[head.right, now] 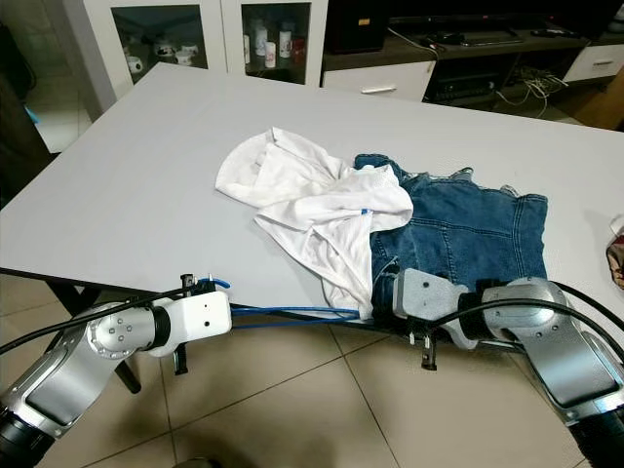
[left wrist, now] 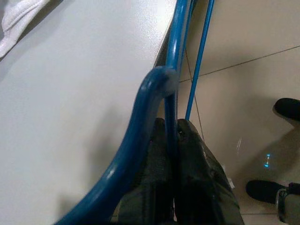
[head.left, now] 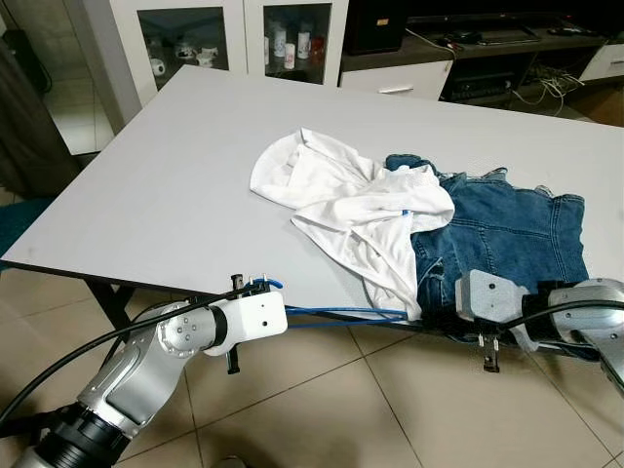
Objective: Hang hanger
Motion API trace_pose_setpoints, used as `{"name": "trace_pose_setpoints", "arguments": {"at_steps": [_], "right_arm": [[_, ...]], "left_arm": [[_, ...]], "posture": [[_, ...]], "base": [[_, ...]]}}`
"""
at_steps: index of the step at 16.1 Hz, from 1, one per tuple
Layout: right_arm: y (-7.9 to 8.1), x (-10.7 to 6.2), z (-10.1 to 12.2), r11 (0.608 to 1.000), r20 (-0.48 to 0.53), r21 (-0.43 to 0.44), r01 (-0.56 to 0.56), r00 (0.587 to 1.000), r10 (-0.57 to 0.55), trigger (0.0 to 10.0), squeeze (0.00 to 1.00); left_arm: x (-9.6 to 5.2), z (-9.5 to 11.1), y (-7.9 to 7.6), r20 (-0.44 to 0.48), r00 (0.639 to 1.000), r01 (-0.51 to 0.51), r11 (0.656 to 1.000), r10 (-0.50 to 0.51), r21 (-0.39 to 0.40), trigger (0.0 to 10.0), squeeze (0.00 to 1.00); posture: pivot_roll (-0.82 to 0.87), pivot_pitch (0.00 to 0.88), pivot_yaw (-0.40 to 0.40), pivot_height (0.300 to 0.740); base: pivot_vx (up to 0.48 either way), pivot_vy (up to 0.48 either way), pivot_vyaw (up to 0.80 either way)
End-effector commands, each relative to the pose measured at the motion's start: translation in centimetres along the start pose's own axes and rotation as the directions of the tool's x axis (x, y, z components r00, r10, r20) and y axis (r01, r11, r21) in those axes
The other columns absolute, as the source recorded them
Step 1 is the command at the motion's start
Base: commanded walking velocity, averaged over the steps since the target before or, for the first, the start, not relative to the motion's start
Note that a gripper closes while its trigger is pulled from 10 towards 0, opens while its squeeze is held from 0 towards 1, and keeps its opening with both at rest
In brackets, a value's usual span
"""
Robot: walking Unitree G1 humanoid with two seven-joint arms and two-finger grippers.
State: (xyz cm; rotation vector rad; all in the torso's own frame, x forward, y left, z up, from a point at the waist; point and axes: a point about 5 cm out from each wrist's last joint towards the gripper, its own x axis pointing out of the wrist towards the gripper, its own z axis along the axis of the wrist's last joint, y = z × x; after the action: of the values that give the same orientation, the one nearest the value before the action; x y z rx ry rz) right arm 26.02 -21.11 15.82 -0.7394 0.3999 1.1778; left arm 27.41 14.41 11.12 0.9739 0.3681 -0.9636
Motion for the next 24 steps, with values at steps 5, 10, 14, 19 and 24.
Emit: {"name": "trace_pose_setpoints", "arguments": {"at_steps": [5,10,14,19,24], "right_arm": [[0.2,1.6,0.1,1.000,0.007,0.016,0.000,1.000,0.000,10.0,0.00],[-1.1,3.5,-0.2,0.991,0.014,0.075,0.114,0.993,-0.115,10.0,0.00],[-3.5,3.7,0.1,0.952,0.013,0.115,0.284,0.958,-0.287,10.0,0.00],[-1.0,3.3,3.8,0.994,0.250,0.087,0.069,0.964,-0.089,10.0,0.00],[-4.0,1.2,5.7,0.926,0.436,0.352,0.140,0.850,-0.294,10.0,0.00]], "left_arm": [[-0.2,0.4,0.3,0.012,1.000,-0.021,1.000,0.021,0.012,10.0,0.00],[-0.3,0.5,0.3,0.013,1.000,-0.024,1.000,0.024,0.012,10.0,0.00],[-0.3,0.5,0.3,0.013,1.000,-0.021,1.000,0.020,0.012,10.0,0.00],[-0.1,0.6,0.1,0.018,1.000,-0.013,1.000,0.013,0.012,10.0,0.00],[0.0,0.7,0.0,0.020,1.000,-0.011,1.000,0.011,0.016,10.0,0.00]], "posture": [[0.09,0.107,-0.056,0.740],[0.10,0.112,-0.056,0.740],[0.10,0.113,-0.055,0.740],[0.09,0.115,-0.056,0.740],[0.09,0.111,-0.058,0.740]], "base": [[0.000,0.000,0.00],[0.000,0.000,0.00],[0.000,0.000,0.00],[0.000,0.000,0.00],[0.000,0.000,0.00]]}}
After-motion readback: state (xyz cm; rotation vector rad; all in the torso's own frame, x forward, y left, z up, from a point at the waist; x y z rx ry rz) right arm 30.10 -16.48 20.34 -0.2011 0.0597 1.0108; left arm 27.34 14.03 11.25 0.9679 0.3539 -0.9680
